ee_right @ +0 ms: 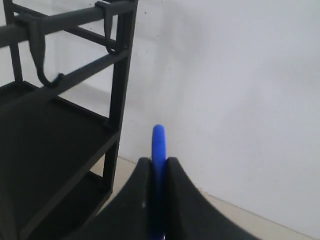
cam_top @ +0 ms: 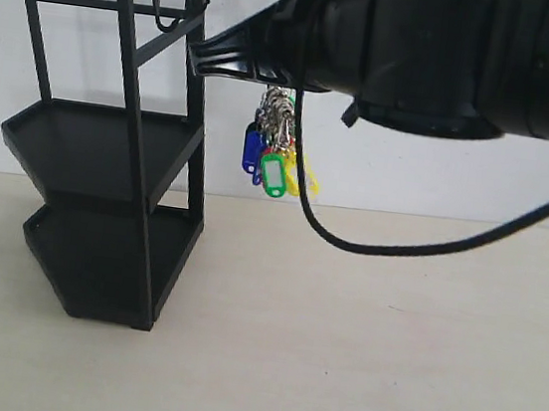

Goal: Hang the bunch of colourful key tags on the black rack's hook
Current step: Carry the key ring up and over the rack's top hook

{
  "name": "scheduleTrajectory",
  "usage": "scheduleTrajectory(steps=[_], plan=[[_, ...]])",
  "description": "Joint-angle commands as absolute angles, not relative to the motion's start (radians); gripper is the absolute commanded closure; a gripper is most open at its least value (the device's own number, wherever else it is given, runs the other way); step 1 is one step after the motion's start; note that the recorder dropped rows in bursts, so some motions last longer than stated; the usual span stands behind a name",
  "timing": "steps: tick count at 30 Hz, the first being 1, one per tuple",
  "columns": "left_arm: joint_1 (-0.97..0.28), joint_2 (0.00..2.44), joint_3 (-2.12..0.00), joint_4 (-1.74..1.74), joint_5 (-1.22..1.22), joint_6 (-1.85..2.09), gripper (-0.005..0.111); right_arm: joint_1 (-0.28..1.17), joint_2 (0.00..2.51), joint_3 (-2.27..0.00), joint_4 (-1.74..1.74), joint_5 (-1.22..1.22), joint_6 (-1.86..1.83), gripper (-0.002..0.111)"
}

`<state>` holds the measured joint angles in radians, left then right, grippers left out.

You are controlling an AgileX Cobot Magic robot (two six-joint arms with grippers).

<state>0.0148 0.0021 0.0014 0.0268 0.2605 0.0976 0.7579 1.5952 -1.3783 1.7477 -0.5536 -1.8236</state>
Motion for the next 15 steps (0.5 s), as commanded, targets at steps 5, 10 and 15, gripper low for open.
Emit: scheduleTrajectory(steps=[5,10,15], plan=[[0.014,0.000,0.000,0.023,0.254,0.097,0.102,0.783,1.650,-1.493,1.744,-0.544,-1.878,0.109],[0.014,0.000,0.000,0.023,0.254,0.097,0.102,0.791,1.688,-1.538,1.744,-0.530,-1.890,0.109],[0.014,0.000,0.000,0.023,0.254,0.097,0.102,0.791,1.720,-1.561,1.744,-0.526,-1.898,0.109]])
